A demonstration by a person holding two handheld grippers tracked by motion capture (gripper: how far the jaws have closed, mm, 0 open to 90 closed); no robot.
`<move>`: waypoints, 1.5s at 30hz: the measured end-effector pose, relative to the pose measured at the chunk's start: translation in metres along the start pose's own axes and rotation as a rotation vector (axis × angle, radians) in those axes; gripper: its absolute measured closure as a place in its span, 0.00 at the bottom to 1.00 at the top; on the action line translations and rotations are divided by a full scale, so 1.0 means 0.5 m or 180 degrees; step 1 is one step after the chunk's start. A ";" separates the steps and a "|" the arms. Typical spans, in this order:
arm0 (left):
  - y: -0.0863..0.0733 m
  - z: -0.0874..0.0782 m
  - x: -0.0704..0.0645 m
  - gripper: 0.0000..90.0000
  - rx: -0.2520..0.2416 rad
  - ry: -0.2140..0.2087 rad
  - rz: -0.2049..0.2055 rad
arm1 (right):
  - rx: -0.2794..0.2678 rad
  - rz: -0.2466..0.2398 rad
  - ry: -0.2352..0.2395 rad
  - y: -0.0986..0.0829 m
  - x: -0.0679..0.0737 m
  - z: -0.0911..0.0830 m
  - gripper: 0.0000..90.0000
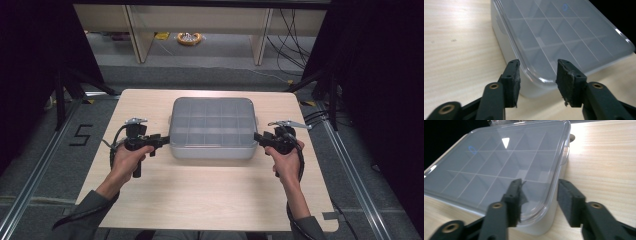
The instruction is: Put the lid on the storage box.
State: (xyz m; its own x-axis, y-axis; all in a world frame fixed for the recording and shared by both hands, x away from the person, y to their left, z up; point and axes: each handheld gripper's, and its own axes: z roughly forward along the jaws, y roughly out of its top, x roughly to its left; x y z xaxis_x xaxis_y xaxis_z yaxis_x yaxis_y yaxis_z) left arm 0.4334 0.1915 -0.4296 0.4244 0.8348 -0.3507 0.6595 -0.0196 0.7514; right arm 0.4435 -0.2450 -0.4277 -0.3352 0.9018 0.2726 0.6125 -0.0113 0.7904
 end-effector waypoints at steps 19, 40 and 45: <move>-0.110 -0.028 -0.040 0.42 0.0064 -0.0253 0.0205 | -0.0017 -0.0035 0.0198 -0.053 0.012 -0.044 0.39; -0.171 -0.036 -0.061 0.31 0.0121 -0.0387 0.0332 | 0.0061 -0.0169 0.0487 -0.107 0.059 -0.062 0.30; -0.193 -0.038 -0.065 0.28 0.0131 -0.0456 0.0297 | 0.0085 -0.0201 0.0501 -0.125 0.062 -0.063 0.29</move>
State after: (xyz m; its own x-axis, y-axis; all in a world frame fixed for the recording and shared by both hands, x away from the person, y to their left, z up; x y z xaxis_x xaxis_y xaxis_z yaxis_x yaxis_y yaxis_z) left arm 0.3440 0.1766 -0.4799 0.5672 0.7414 -0.3586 0.6367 -0.1184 0.7620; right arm 0.3722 -0.2302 -0.4512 -0.4803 0.8217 0.3070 0.6047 0.0567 0.7944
